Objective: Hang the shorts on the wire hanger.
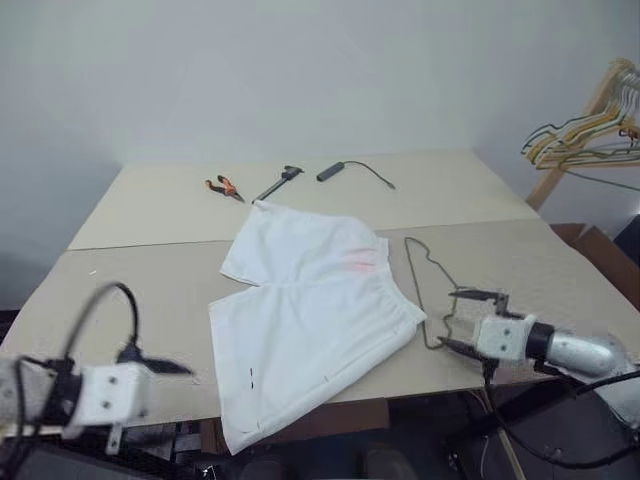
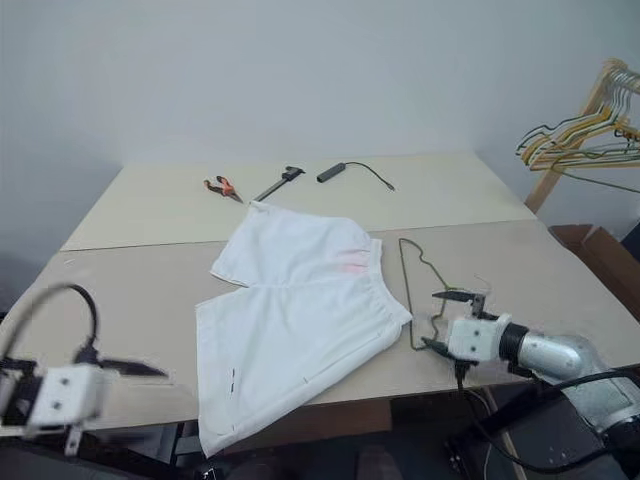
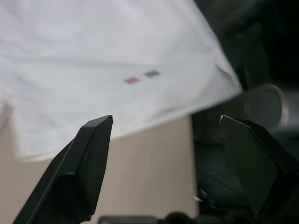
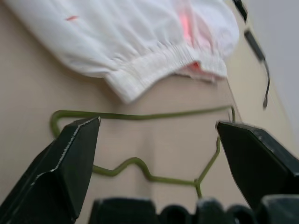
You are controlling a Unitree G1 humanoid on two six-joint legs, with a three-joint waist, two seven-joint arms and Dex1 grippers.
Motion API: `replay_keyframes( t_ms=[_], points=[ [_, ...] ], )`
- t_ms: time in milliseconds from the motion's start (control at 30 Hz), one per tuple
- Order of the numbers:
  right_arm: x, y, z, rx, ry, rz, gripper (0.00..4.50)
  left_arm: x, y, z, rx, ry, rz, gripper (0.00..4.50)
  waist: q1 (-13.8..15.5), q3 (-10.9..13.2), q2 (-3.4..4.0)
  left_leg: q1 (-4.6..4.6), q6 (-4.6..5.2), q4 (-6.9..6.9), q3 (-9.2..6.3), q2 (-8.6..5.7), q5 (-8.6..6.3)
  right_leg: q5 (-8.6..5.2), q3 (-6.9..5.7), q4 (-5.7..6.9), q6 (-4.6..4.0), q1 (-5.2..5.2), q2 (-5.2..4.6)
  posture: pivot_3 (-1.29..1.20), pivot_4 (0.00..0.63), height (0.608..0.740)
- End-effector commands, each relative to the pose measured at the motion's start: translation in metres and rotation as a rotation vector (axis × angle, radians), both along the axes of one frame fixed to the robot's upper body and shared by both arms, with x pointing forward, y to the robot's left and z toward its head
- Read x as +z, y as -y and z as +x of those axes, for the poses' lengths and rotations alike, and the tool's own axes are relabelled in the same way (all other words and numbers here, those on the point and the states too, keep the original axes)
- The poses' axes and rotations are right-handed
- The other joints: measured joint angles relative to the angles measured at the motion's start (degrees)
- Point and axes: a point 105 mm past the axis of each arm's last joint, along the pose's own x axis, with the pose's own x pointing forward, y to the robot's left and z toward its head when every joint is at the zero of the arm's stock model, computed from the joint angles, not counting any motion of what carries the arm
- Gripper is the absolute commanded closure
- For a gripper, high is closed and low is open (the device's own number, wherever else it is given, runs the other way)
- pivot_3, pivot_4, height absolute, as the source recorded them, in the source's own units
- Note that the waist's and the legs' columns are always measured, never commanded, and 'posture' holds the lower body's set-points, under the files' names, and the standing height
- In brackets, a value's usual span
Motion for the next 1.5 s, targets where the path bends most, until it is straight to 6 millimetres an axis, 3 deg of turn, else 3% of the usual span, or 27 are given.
replay_keyframes(
  t_ms=[33, 133, 267, 400, 733, 833, 967, 1067, 1133, 1333, 1500],
  points=[
    [0.004, 0.0, 0.009, -0.251, -0.222, 0.121, 0.04, 0.029, 0.019, 0.027, 0.057, 0.094, -0.199, 0.52, 0.31, -0.02, 0.0, 0.02, -0.2, 0.01, 0.04, 0.03, -0.11, 0.0, -0.01, 0.01, 0.0, 0.02, 0.03, -0.06, 0.011, 0.74],
    [-0.008, -0.007, 0.014, -0.44, -0.387, 0.147, 0.04, 0.051, 0.047, 0.045, 0.075, 0.082, -0.344, 0.52, 0.47, -0.09, -0.15, -0.19, -0.18, 0.08, 0.1, 0.08, -0.1, 0.07, -0.04, 0.01, 0.01, 0.05, 0.18, -0.06, 0.004, 0.74],
    [-0.021, -0.002, 0.012, -0.59, -0.468, 0.084, 0.04, 0.064, 0.063, 0.047, 0.06, 0.04, -0.424, 0.52, 0.36, -0.19, -0.13, -0.65, 0.11, 0.14, 0.25, 0.04, -0.07, 0.62, -0.01, -0.02, -0.12, -0.45, 0.33, -0.06, 0.0, 0.74],
    [-0.031, 0.008, 0.006, -0.695, -0.496, 0.007, 0.98, 0.07, 0.069, 0.042, 0.032, -0.02, -0.463, 0.52, 0.05, -0.25, -0.14, -1.39, 0.05, 0.16, 0.31, 0.06, -0.21, 0.65, 0.07, -0.02, -0.17, -1.2, 0.63, -0.06, 0.0, 0.74],
    [-0.039, 0.015, 0.001, -0.771, -0.548, 0.027, 4.45, 0.074, 0.075, 0.039, 0.011, -0.063, -0.506, 0.52, 0.35, -0.3, -0.21, -1.27, 0.08, 0.33, 0.42, 0.36, -0.27, 0.72, 0.05, -0.67, -0.09, -0.78, 1.02, -0.07, 0.0, 0.74],
    [-0.028, 0.032, 0.017, -0.908, -0.49, 0.093, 4.48, 0.077, 0.077, 0.045, 0.017, -0.046, -0.531, 0.52, 0.21, -0.4, -0.37, -1.27, 0.07, 0.38, 0.44, 0.39, -0.27, 0.74, 0.06, -0.67, -0.12, -0.78, 1.06, -0.08, 0.0, 0.74],
    [0.005, 0.061, 0.047, -1.019, -0.249, 0.101, 4.48, 0.083, 0.083, 0.061, 0.023, -0.006, -0.575, 0.52, 0.05, -0.37, -0.28, -1.3, 0.07, 0.46, 0.52, 0.35, -0.26, 0.97, 0.17, -0.69, -0.32, -0.79, 1.09, -0.09, 0.0, 0.74],
    [0.053, 0.066, 0.072, -0.867, 0.122, 0.004, 4.48, 0.093, 0.09, 0.077, 0.041, 0.01, -0.639, 0.52, -0.23, -0.33, -0.17, -1.36, 0.07, 0.46, 0.56, 0.32, -0.26, 1.02, 0.2, -0.7, -0.24, -0.9, 1.13, -0.11, 0.0, 0.74],
    [0.087, 0.049, 0.08, -0.609, 0.395, -0.15, 4.48, 0.101, 0.094, 0.09, 0.065, -0.004, -0.69, 0.52, -0.61, -0.27, -0.06, -1.44, 0.07, 0.46, 0.59, 0.31, -0.26, 1.01, 0.22, -0.71, -0.21, -1.0, 1.14, -0.12, 0.0, 0.74],
    [0.111, -0.01, 0.069, 0.075, 0.776, -0.532, 4.48, 0.123, 0.104, 0.114, 0.064, -0.095, -0.701, 0.52, -3.29, -0.26, -0.05, -1.42, 0.05, 0.39, 0.62, 0.34, -0.28, 0.96, 0.28, -0.75, -0.15, -1.02, 1.24, -0.14, 0.0, 0.74],
    [0.114, -0.029, 0.069, 0.367, 0.979, -0.685, 4.48, 0.131, 0.108, 0.129, 0.039, -0.088, -0.666, 0.52, -5.4, -0.25, -0.06, -1.33, 0.05, 0.41, 0.72, 0.31, -0.27, 0.99, 0.56, -0.7, -0.11, -1.02, 1.17, -0.14, 0.0, 0.74]
  ],
)
